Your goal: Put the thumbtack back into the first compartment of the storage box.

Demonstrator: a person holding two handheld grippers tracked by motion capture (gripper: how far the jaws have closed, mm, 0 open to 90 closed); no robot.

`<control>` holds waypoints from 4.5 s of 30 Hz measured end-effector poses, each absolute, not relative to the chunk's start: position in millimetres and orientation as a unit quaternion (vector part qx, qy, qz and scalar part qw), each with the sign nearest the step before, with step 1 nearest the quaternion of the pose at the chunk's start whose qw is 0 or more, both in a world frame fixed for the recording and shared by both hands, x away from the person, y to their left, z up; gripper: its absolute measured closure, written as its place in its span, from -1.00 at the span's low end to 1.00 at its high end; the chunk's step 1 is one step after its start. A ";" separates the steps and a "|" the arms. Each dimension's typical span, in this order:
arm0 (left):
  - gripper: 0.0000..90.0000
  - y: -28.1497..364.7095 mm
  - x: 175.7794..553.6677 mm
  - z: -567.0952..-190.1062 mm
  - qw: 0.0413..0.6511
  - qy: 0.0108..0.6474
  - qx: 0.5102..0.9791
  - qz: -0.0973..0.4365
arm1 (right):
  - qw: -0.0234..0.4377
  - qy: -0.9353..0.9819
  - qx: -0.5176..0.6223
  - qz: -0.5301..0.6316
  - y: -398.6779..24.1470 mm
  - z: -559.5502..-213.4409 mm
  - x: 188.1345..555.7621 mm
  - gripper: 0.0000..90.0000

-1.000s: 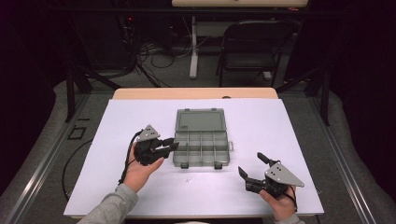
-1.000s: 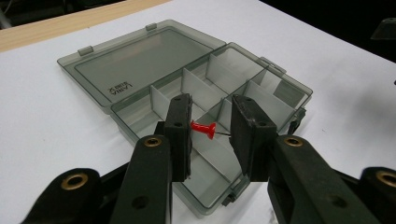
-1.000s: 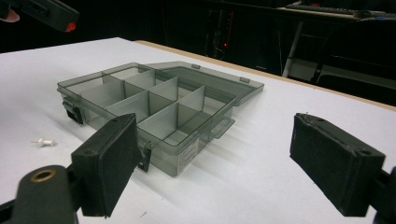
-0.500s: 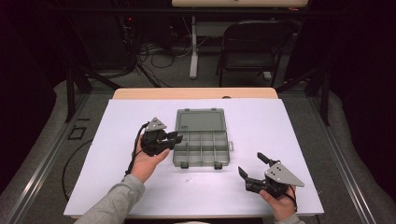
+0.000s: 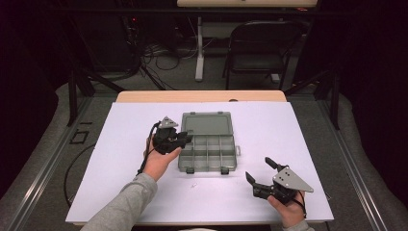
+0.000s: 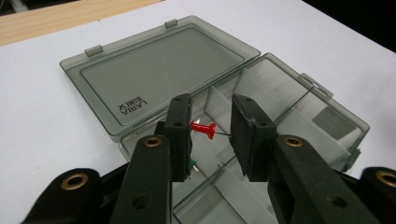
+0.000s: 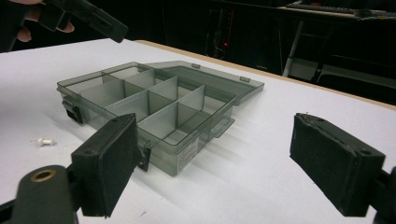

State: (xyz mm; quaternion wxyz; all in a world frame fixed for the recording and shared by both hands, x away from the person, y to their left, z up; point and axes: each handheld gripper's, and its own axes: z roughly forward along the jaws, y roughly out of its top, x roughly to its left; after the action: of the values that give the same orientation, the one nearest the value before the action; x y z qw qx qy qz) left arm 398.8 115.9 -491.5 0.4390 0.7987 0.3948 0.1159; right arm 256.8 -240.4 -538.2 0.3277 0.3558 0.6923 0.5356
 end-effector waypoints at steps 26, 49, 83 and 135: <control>0.53 107.7 418.2 -520.5 0.375 0.434 0.814 0.090 | 0.328 0.693 0.354 0.535 -240.9 -538.1 257.0 -0.66; 0.15 113.7 414.1 -515.3 0.389 0.429 0.810 0.087 | 0.329 0.694 0.354 0.535 -240.4 -538.2 256.8 -0.66; -0.15 123.4 346.3 -489.5 0.442 0.345 0.821 0.106 | 0.327 0.694 0.355 0.535 -239.0 -538.5 256.4 -0.66; 0.63 106.2 298.2 -549.1 0.401 0.329 0.854 0.047 | 0.329 0.694 0.353 0.535 -239.5 -538.0 256.3 -0.66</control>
State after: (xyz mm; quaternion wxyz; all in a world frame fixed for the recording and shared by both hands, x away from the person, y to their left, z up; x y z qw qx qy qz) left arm 298.2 106.2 -549.1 0.4009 0.8537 0.3290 0.0473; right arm 256.3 -239.5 -538.0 0.3287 0.3530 0.6937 0.5350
